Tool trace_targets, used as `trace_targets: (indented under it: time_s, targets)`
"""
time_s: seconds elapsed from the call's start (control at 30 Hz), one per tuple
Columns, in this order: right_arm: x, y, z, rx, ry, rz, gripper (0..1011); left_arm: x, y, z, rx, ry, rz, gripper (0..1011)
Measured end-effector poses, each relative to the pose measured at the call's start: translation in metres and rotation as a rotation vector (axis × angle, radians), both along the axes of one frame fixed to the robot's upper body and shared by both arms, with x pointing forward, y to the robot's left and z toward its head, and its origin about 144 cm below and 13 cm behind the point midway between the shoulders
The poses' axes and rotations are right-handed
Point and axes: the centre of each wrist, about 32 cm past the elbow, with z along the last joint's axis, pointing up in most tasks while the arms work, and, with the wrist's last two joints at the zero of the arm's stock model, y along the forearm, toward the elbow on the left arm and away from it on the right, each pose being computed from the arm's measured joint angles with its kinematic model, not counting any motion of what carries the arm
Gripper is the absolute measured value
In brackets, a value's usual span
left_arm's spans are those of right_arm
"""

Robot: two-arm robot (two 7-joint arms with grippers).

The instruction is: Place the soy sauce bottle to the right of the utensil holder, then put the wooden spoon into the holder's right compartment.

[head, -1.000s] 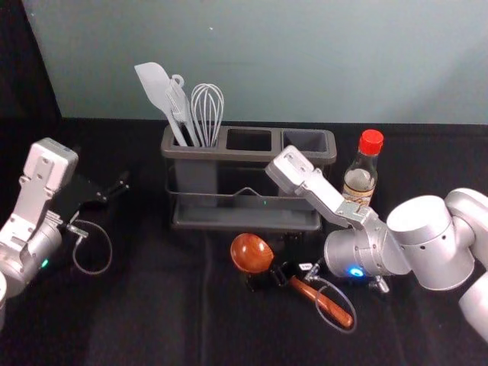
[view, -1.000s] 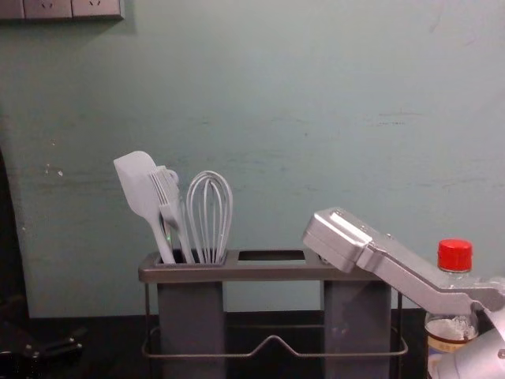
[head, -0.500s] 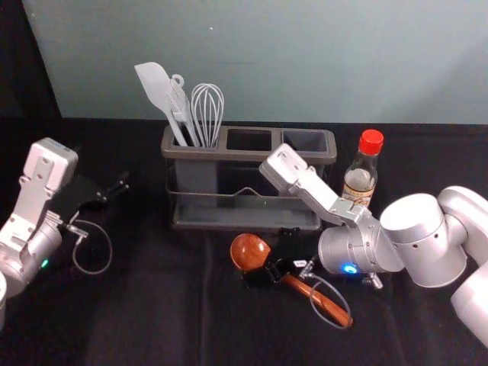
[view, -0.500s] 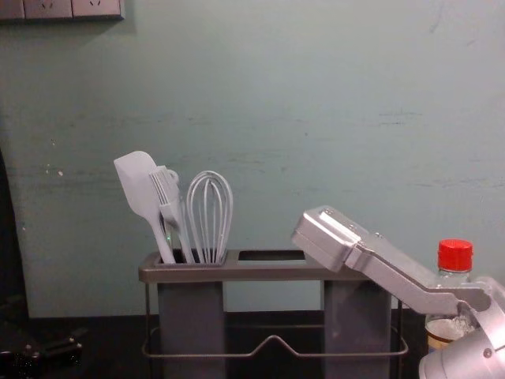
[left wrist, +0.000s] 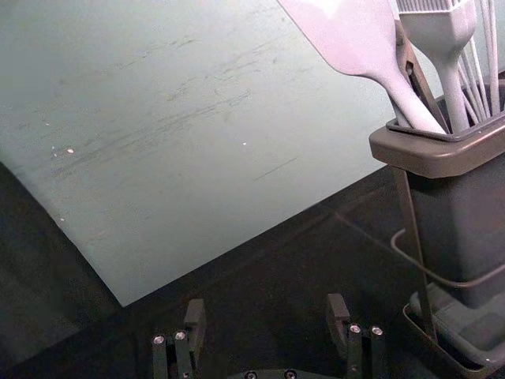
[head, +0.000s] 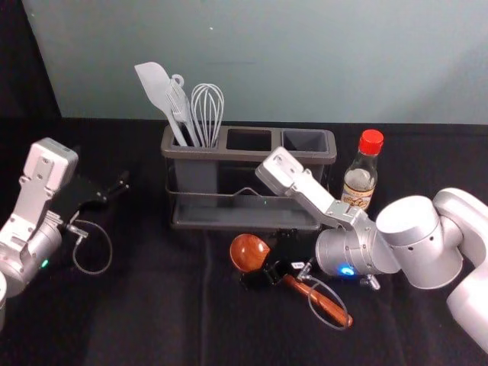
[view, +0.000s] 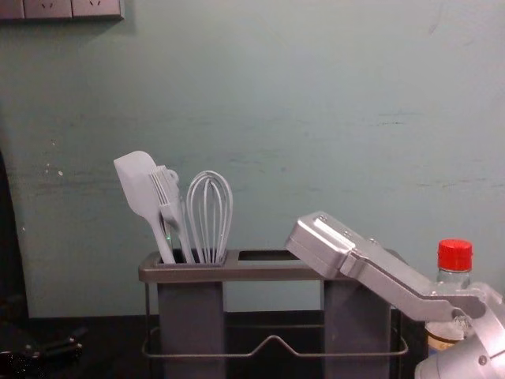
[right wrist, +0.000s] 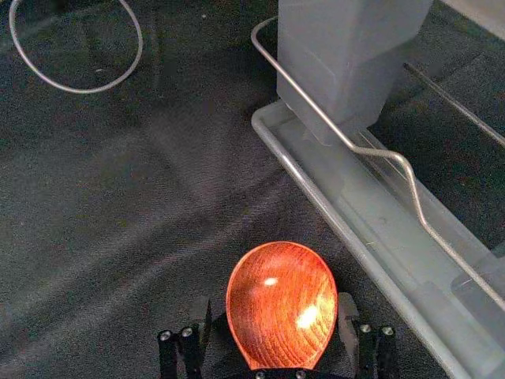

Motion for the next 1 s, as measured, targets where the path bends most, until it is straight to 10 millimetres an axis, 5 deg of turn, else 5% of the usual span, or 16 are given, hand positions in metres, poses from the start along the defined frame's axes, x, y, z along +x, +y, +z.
trace_targets:
  time_s: [0.73,1.0]
  targets:
    - [-0.0012,0.0002,-0.001,-0.003,-0.003,-0.004,998,0.0,0.0,0.0,0.0,0.0,0.0,1005]
    - [-0.001,0.0,-0.0007,-0.003,-0.003,-0.005,829,0.0,0.0,0.0,0.0,0.0,0.0,1005]
